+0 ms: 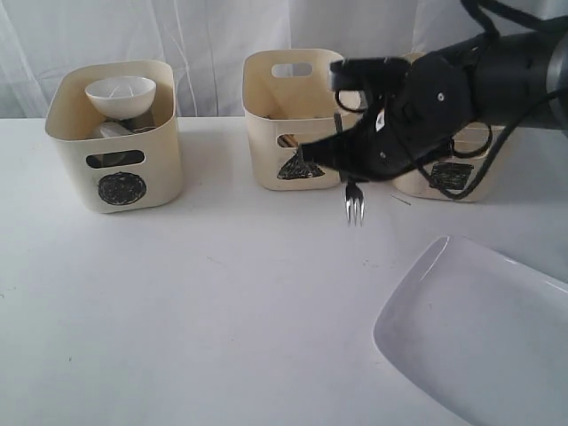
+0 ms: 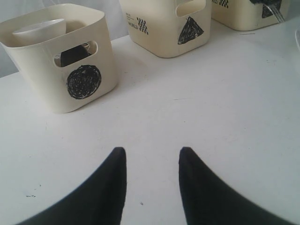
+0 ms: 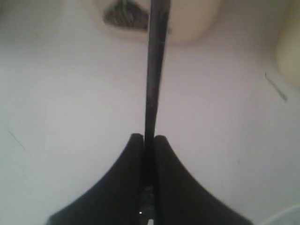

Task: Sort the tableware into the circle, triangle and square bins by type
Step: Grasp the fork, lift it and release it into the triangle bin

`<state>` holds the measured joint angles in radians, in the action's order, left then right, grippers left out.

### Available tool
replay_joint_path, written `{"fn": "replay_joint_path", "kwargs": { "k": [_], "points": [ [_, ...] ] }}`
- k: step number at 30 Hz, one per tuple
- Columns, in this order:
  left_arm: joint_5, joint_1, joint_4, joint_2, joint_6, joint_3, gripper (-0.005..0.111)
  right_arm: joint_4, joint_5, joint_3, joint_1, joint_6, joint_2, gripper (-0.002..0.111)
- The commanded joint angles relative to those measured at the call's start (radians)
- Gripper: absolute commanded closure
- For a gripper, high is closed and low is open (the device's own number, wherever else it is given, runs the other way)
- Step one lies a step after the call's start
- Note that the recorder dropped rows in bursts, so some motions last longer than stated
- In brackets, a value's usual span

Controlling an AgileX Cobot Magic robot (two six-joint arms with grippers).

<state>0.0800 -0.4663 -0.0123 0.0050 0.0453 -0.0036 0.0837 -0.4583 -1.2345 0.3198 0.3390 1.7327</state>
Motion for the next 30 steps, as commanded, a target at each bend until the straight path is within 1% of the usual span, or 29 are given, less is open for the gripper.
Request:
{"fn": "replay_joint_path", "kwargs": {
  "k": [1,5,9,19,30],
  "points": [
    [-0.001,0.001,0.012,-0.005,0.0,0.004,0.064,0.01,0.19,0.002,0.008,-0.043,-0.083,0.108],
    [-0.001,0.001,0.012,-0.005,0.0,0.004,0.064,0.01,0.352,0.002,0.008,-0.141,-0.085,0.108],
    [-0.001,0.001,0.012,-0.005,0.0,0.004,0.064,0.01,0.442,-0.031,-0.002,-0.162,-0.04,0.108],
    [-0.001,0.001,0.012,-0.005,0.0,0.004,0.064,0.01,0.483,-0.238,-0.02,-0.162,0.145,0.108],
    [-0.001,0.001,0.012,-0.005,0.0,0.004,0.064,0.01,0.476,-0.482,-0.06,-0.182,0.37,0.108]
  ]
}}
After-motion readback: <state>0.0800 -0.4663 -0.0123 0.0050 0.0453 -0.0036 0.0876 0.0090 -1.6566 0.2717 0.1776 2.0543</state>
